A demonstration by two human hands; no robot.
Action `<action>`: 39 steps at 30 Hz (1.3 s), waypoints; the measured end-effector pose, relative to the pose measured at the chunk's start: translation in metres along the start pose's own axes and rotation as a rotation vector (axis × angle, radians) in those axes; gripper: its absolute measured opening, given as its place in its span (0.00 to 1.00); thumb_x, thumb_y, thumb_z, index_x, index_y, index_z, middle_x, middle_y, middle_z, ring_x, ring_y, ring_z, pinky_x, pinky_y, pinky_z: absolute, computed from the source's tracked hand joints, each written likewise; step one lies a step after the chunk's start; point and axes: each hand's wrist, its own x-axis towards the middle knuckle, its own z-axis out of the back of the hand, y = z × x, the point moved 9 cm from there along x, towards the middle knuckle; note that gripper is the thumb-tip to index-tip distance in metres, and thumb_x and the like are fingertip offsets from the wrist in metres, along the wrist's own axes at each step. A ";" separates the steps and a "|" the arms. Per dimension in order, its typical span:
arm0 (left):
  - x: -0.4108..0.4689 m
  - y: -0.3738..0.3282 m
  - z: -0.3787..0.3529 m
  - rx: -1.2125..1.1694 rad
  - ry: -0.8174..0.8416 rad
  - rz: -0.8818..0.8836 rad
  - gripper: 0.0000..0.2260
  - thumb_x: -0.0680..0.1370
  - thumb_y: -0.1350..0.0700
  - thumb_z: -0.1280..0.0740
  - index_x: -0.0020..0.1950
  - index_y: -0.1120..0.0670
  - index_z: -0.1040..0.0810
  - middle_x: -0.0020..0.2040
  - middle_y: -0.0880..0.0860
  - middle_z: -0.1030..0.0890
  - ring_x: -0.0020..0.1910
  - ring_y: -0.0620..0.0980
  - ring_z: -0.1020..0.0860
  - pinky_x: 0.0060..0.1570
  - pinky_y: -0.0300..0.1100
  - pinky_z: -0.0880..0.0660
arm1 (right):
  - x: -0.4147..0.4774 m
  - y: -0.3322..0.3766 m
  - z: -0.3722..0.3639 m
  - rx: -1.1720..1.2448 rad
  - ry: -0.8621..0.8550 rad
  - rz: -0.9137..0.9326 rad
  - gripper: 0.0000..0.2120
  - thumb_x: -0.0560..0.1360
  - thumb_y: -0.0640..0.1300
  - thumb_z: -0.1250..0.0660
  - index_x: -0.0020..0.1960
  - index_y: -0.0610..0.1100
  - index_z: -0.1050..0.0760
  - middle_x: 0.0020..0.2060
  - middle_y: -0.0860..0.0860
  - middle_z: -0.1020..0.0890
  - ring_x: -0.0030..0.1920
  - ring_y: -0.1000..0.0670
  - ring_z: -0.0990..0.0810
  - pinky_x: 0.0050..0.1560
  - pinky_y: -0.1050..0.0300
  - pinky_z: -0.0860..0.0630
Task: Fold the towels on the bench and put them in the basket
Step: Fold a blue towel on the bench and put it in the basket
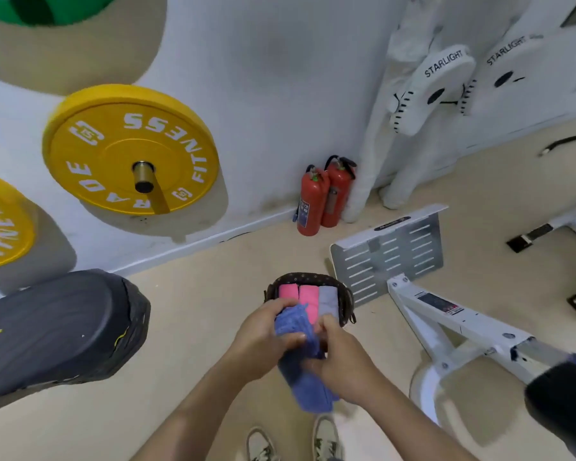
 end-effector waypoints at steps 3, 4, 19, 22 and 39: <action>0.061 0.028 -0.009 0.129 0.079 -0.066 0.18 0.65 0.62 0.27 0.54 0.54 0.22 0.46 0.49 0.21 0.46 0.45 0.23 0.46 0.36 0.28 | 0.064 -0.034 -0.004 -0.141 -0.070 -0.026 0.15 0.67 0.48 0.33 0.53 0.53 0.30 0.42 0.53 0.19 0.42 0.49 0.24 0.40 0.55 0.28; 0.081 0.039 -0.012 0.199 0.086 -0.100 0.16 0.65 0.60 0.27 0.52 0.54 0.22 0.45 0.49 0.22 0.45 0.44 0.25 0.44 0.36 0.28 | 0.087 -0.043 -0.006 -0.187 -0.098 -0.001 0.15 0.66 0.50 0.34 0.53 0.52 0.27 0.43 0.53 0.20 0.44 0.50 0.26 0.40 0.56 0.29; 0.270 0.261 -0.175 0.865 -0.034 -0.695 0.06 0.74 0.56 0.33 0.44 0.52 0.30 0.39 0.51 0.26 0.38 0.53 0.28 0.35 0.46 0.31 | 0.359 -0.304 -0.108 0.749 -0.096 -0.404 0.06 0.73 0.37 0.30 0.47 0.46 0.19 0.45 0.47 0.18 0.47 0.47 0.20 0.52 0.49 0.23; 0.284 0.289 -0.194 0.884 -0.022 -0.645 0.05 0.73 0.57 0.33 0.45 0.52 0.29 0.41 0.51 0.25 0.39 0.53 0.28 0.36 0.45 0.32 | 0.377 -0.327 -0.119 0.606 -0.134 -0.375 0.09 0.71 0.32 0.30 0.45 0.45 0.24 0.40 0.46 0.20 0.42 0.48 0.21 0.49 0.51 0.22; 0.349 0.345 -0.199 0.983 0.264 -0.207 0.44 0.61 0.43 0.23 0.72 0.57 0.33 0.72 0.56 0.33 0.52 0.56 0.26 0.43 0.45 0.21 | 0.386 -0.320 -0.122 -0.198 -0.257 -0.103 0.11 0.72 0.39 0.33 0.54 0.49 0.25 0.50 0.51 0.27 0.45 0.50 0.26 0.47 0.57 0.27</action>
